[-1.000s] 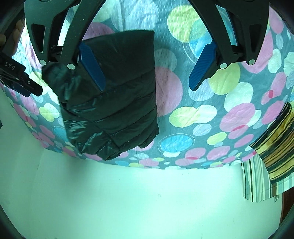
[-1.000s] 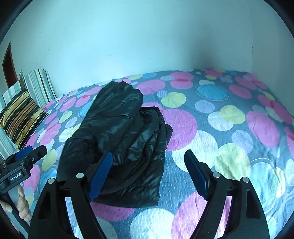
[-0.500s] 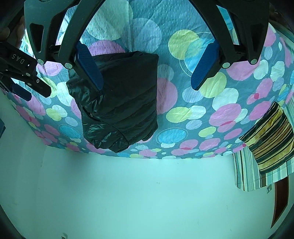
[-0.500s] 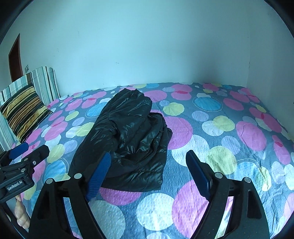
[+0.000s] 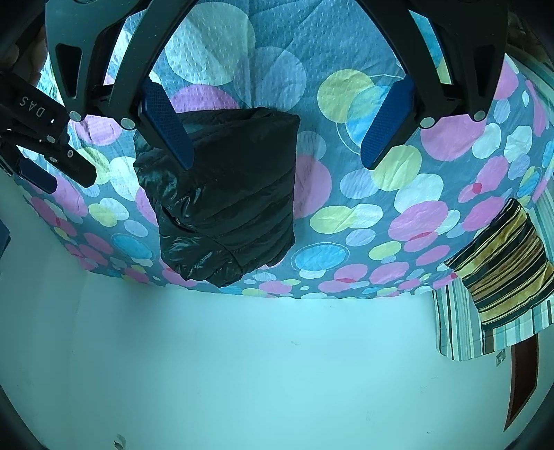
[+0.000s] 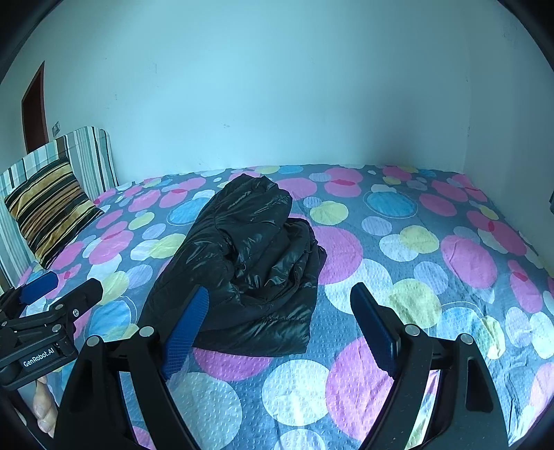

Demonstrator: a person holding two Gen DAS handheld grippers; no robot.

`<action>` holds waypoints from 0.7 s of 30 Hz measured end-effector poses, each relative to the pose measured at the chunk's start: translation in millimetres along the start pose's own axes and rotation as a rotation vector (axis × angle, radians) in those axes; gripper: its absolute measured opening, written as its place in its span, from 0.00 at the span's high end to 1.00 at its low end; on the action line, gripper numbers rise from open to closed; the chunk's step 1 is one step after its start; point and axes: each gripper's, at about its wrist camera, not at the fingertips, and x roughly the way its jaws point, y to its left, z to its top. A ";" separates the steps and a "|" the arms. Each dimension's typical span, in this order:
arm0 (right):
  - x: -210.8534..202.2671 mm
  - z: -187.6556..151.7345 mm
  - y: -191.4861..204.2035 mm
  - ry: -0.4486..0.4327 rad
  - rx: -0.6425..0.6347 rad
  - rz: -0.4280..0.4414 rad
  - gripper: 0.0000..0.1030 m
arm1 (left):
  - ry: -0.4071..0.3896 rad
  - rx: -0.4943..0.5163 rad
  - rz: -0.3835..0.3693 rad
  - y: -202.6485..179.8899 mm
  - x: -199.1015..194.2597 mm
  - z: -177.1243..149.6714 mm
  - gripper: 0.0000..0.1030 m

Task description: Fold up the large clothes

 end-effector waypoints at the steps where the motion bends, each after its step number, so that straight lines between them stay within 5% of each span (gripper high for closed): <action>1: -0.5 -0.1 0.4 0.000 -0.001 -0.001 0.20 | 0.000 0.000 0.000 0.7 -0.6 -0.5 0.05; 21: -13.8 1.6 11.4 -0.026 -0.027 -0.006 0.20 | -0.013 -0.017 0.020 5.0 -12.6 -3.8 0.02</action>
